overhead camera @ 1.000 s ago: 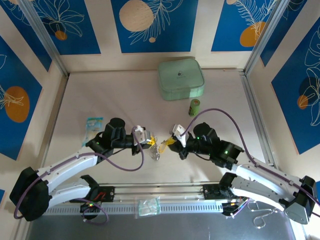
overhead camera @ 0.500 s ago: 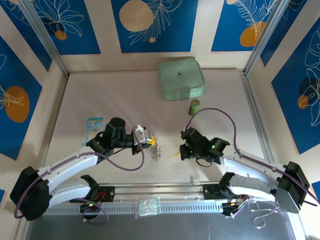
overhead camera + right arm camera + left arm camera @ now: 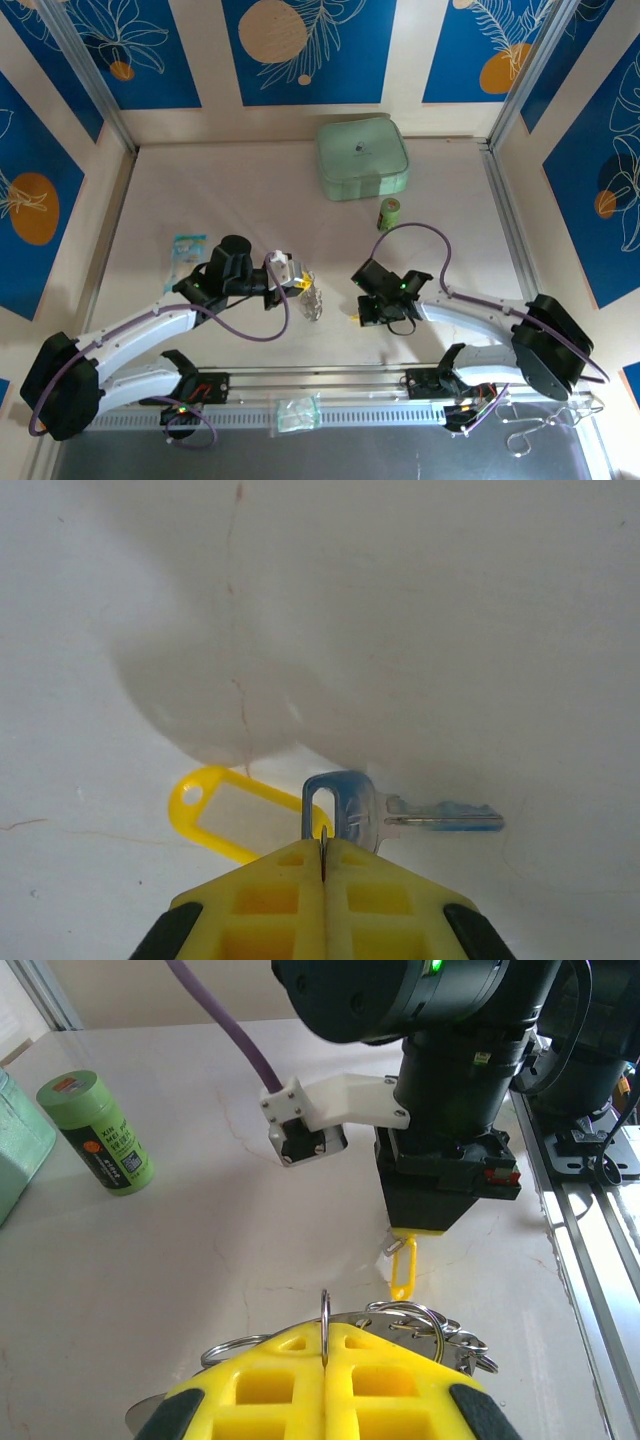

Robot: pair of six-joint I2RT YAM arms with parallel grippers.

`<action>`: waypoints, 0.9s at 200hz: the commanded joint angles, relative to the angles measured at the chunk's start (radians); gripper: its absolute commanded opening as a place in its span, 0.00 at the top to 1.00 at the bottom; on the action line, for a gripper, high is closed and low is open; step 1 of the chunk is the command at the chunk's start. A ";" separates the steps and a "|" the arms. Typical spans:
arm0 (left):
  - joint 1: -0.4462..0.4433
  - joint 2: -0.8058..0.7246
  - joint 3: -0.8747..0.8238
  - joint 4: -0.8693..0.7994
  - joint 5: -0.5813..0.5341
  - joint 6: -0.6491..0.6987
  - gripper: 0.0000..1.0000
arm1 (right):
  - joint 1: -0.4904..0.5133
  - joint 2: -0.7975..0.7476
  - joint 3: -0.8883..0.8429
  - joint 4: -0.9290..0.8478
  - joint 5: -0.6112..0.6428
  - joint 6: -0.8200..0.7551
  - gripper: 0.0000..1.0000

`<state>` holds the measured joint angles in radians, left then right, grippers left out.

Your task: Put the keys on the keyring

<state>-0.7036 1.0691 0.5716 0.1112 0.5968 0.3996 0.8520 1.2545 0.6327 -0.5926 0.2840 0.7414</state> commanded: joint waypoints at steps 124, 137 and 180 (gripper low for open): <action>-0.013 0.004 0.032 -0.009 0.008 0.018 1.00 | -0.029 0.040 0.018 -0.040 -0.048 -0.008 0.86; -0.012 0.004 0.032 -0.010 0.008 0.018 1.00 | -0.030 0.043 0.019 -0.032 -0.053 -0.010 0.85; -0.012 0.005 0.031 -0.011 0.008 0.020 1.00 | -0.032 0.057 0.024 -0.024 -0.060 -0.012 0.86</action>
<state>-0.7036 1.0691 0.5716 0.1108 0.5968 0.4019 0.8261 1.2980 0.6338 -0.6151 0.2539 0.7364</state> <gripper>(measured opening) 0.043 0.142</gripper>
